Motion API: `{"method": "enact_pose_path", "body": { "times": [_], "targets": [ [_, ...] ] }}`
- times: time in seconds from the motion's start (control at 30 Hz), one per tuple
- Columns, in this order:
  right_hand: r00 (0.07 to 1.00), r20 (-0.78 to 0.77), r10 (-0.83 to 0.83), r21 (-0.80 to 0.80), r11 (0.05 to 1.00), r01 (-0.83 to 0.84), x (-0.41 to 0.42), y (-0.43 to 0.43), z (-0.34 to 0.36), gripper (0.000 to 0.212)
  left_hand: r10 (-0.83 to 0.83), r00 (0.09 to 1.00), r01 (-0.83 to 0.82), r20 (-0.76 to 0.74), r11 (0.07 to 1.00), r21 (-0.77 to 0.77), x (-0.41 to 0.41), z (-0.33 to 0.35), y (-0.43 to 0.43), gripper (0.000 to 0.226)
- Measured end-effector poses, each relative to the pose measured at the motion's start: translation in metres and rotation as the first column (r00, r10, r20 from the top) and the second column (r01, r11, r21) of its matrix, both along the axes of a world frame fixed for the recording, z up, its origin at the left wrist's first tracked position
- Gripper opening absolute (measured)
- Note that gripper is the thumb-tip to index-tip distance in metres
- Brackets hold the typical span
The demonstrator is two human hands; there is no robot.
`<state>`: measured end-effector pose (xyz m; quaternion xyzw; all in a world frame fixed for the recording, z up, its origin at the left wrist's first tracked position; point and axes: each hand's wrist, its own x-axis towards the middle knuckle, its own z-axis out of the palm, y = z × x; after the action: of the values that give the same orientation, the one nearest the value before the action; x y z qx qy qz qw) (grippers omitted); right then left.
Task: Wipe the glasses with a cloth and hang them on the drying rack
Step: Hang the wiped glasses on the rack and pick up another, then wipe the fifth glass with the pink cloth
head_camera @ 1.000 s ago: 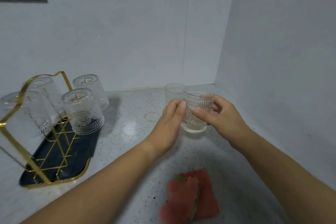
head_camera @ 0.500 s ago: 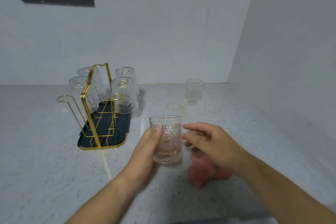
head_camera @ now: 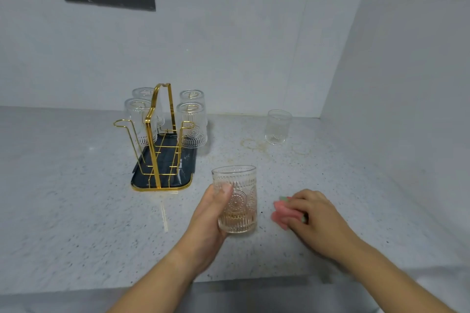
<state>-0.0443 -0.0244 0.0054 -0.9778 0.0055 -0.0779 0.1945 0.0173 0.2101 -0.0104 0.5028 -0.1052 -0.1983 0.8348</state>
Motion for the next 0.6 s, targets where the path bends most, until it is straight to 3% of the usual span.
{"method": "enact_pose_path", "body": {
  "times": [0.07, 0.1, 0.2, 0.23, 0.3, 0.4, 0.43, 0.5, 0.6],
  "targets": [
    [0.998, 0.034, -0.058, 0.157, 0.986, 0.051, 0.003, 0.003, 0.002, 0.023, 0.001, 1.000, -0.002, 0.022, 1.000, 0.014, -0.004, -0.001, 0.002, 0.071],
    [0.994, 0.048, -0.102, 0.316, 0.945, 0.082, 0.003, 0.007, 0.007, 0.022, 0.000, 0.999, 0.000, 0.037, 1.000, 0.018, -0.005, 0.000, 0.002, 0.067],
    [0.965, 0.070, -0.252, 0.771, 0.628, 0.108, 0.004, 0.026, 0.032, 0.016, 0.003, 0.998, -0.005, 0.068, 0.999, 0.033, -0.008, 0.002, 0.002, 0.062],
    [0.961, 0.079, -0.265, 0.835, 0.544, 0.081, 0.004, 0.035, 0.038, 0.019, 0.007, 0.998, -0.009, 0.066, 0.999, 0.032, -0.011, 0.006, 0.000, 0.064],
    [0.974, 0.117, -0.194, 0.883, 0.470, -0.013, 0.002, 0.058, 0.048, 0.029, 0.024, 0.998, -0.025, 0.052, 1.000, 0.016, -0.015, 0.011, -0.007, 0.075],
    [0.988, 0.154, 0.008, 0.877, 0.459, -0.140, -0.003, 0.093, 0.047, 0.031, 0.059, 0.998, -0.059, 0.029, 0.998, 0.005, -0.022, 0.020, -0.019, 0.075],
    [0.984, 0.174, 0.045, 0.857, 0.485, -0.174, -0.005, 0.101, 0.043, 0.041, 0.065, 0.998, -0.065, 0.019, 0.998, 0.002, -0.024, 0.022, -0.021, 0.070],
    [0.971, 0.223, 0.085, 0.759, 0.610, -0.228, -0.011, 0.114, 0.036, 0.054, 0.049, 0.999, -0.049, -0.022, 0.999, -0.008, -0.023, 0.028, -0.020, 0.066],
    [0.955, 0.270, 0.120, 0.598, 0.757, -0.264, -0.025, 0.128, 0.018, 0.054, -0.028, 0.998, 0.027, -0.057, 0.999, -0.022, -0.014, 0.033, -0.008, 0.075]
  ]
}}
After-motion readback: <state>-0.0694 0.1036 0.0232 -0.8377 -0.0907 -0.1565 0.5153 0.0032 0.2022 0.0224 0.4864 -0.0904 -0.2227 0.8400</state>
